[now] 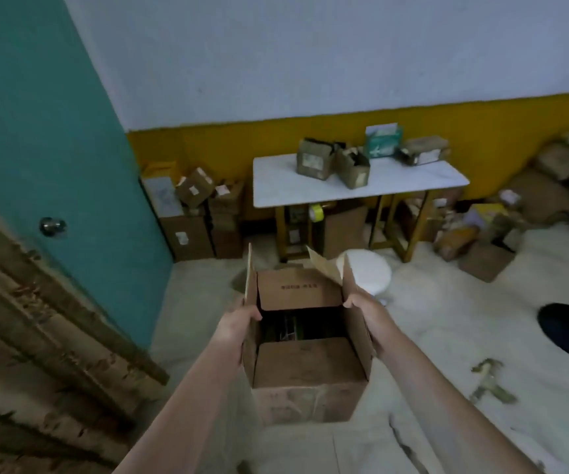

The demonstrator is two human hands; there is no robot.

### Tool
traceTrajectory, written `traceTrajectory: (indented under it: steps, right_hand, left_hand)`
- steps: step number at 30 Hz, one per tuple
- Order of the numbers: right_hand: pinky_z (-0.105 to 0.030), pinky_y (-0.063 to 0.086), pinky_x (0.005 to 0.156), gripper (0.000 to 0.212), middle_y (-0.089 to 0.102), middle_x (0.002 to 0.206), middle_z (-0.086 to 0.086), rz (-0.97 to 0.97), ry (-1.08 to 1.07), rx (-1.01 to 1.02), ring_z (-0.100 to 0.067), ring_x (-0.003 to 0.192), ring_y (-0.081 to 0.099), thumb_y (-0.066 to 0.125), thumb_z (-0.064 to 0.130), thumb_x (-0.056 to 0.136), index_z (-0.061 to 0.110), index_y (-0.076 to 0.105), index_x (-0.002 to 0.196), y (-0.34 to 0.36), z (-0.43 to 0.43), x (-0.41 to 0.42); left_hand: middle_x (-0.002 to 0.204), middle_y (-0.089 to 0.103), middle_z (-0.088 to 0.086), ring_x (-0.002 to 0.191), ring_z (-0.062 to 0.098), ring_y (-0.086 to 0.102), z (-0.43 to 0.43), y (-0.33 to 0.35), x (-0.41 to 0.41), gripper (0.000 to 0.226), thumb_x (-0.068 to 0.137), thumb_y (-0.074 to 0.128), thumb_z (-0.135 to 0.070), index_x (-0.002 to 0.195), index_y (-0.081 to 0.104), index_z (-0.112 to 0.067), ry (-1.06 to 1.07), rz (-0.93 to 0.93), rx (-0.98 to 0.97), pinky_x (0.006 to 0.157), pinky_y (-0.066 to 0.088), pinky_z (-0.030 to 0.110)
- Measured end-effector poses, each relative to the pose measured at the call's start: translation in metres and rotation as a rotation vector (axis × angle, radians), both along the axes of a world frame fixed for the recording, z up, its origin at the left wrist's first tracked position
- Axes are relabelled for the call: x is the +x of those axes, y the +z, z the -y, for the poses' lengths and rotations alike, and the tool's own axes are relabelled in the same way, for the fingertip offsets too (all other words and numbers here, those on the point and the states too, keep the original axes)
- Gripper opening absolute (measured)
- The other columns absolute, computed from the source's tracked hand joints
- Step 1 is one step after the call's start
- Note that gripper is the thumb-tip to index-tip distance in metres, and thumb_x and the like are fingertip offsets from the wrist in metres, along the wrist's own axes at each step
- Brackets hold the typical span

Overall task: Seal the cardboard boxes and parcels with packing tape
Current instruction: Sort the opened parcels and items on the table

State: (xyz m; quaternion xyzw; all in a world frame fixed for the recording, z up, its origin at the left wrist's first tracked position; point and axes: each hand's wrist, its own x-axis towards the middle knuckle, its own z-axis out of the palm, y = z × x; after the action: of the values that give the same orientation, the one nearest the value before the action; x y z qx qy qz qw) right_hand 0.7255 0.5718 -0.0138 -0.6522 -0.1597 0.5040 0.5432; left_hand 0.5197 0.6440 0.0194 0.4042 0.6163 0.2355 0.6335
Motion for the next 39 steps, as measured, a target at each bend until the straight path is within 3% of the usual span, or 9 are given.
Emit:
traceTrajectory:
  steps: [3,8,13,16,22,28,32,35,39]
  right_hand:
    - [-0.032,0.042,0.065,0.018,0.057,0.091,-0.011,-0.040,-0.084,0.024,-0.026,0.084,0.057,0.049,0.011,0.085,0.011,0.060,0.099,0.003,0.007,0.018]
    - [-0.034,0.047,0.070,0.044,0.059,0.100,-0.015,-0.052,-0.250,0.095,-0.032,0.090,0.060,0.050,0.012,0.079,0.008,0.060,0.121,0.001,0.023,0.045]
    - [-0.022,0.047,0.053,0.035,0.064,0.083,-0.005,0.004,-0.357,0.133,-0.019,0.075,0.060,0.039,-0.001,0.089,0.013,0.064,0.109,-0.001,0.043,0.083]
    - [-0.024,0.048,0.059,0.038,0.061,0.086,-0.008,0.038,-0.415,0.125,-0.018,0.075,0.059,0.039,-0.001,0.089,0.014,0.064,0.113,-0.003,0.052,0.112]
    - [-0.048,0.050,0.082,0.033,0.059,0.103,-0.014,0.061,-0.499,0.101,-0.030,0.093,0.057,0.046,0.003,0.085,0.014,0.066,0.109,-0.011,0.066,0.191]
    - [-0.033,0.046,0.072,0.037,0.057,0.107,-0.015,0.039,-0.526,0.131,-0.028,0.094,0.056,0.044,0.002,0.083,0.012,0.062,0.114,-0.017,0.071,0.287]
    - [-0.027,0.048,0.062,0.038,0.058,0.100,-0.013,0.042,-0.512,0.153,-0.023,0.086,0.057,0.039,-0.001,0.087,0.012,0.061,0.115,-0.012,0.070,0.345]
    - [-0.019,0.046,0.050,0.033,0.057,0.089,-0.007,0.036,-0.534,0.161,-0.018,0.075,0.055,0.039,-0.003,0.089,0.014,0.062,0.104,-0.006,0.068,0.383]
    - [-0.018,0.046,0.049,0.035,0.057,0.086,-0.006,0.017,-0.532,0.177,-0.017,0.074,0.055,0.038,-0.003,0.089,0.014,0.061,0.109,-0.003,0.055,0.424]
  left_hand:
    - [0.091,0.058,0.007,0.083,0.026,0.055,-0.020,0.000,0.028,0.033,0.090,0.050,-0.001,0.118,0.055,-0.016,-0.124,0.047,0.009,0.064,0.043,0.033]
    - [0.106,0.062,0.010,0.093,0.028,0.057,-0.046,-0.001,0.080,0.043,0.089,0.051,-0.002,0.129,0.057,-0.017,-0.322,0.057,0.070,0.080,0.046,0.039]
    - [0.097,0.059,0.005,0.086,0.022,0.055,-0.054,-0.006,0.138,0.040,0.091,0.053,-0.006,0.129,0.054,-0.019,-0.462,0.062,0.082,0.064,0.042,0.032]
    - [0.088,0.055,0.002,0.077,0.017,0.052,-0.049,-0.006,0.177,0.030,0.093,0.052,-0.004,0.120,0.055,-0.017,-0.506,0.055,0.082,0.058,0.038,0.030]
    - [0.089,0.059,0.007,0.078,0.020,0.056,-0.040,-0.010,0.268,0.018,0.093,0.054,-0.008,0.108,0.059,-0.017,-0.547,0.023,0.083,0.057,0.037,0.030]
    - [0.097,0.063,0.007,0.089,0.023,0.061,-0.035,-0.012,0.368,0.024,0.092,0.052,-0.007,0.112,0.059,-0.020,-0.611,0.026,0.068,0.061,0.045,0.033]
    - [0.092,0.061,0.002,0.084,0.019,0.058,-0.034,-0.006,0.424,0.027,0.094,0.050,-0.004,0.094,0.055,-0.030,-0.627,0.046,0.078,0.060,0.043,0.031]
    - [0.091,0.063,0.004,0.082,0.020,0.060,-0.038,-0.005,0.462,0.024,0.095,0.049,-0.004,0.102,0.058,-0.026,-0.602,0.049,0.059,0.060,0.043,0.031]
    - [0.094,0.065,0.007,0.085,0.023,0.061,-0.053,-0.008,0.505,0.028,0.095,0.048,-0.003,0.114,0.059,-0.021,-0.589,0.073,0.034,0.061,0.045,0.032]
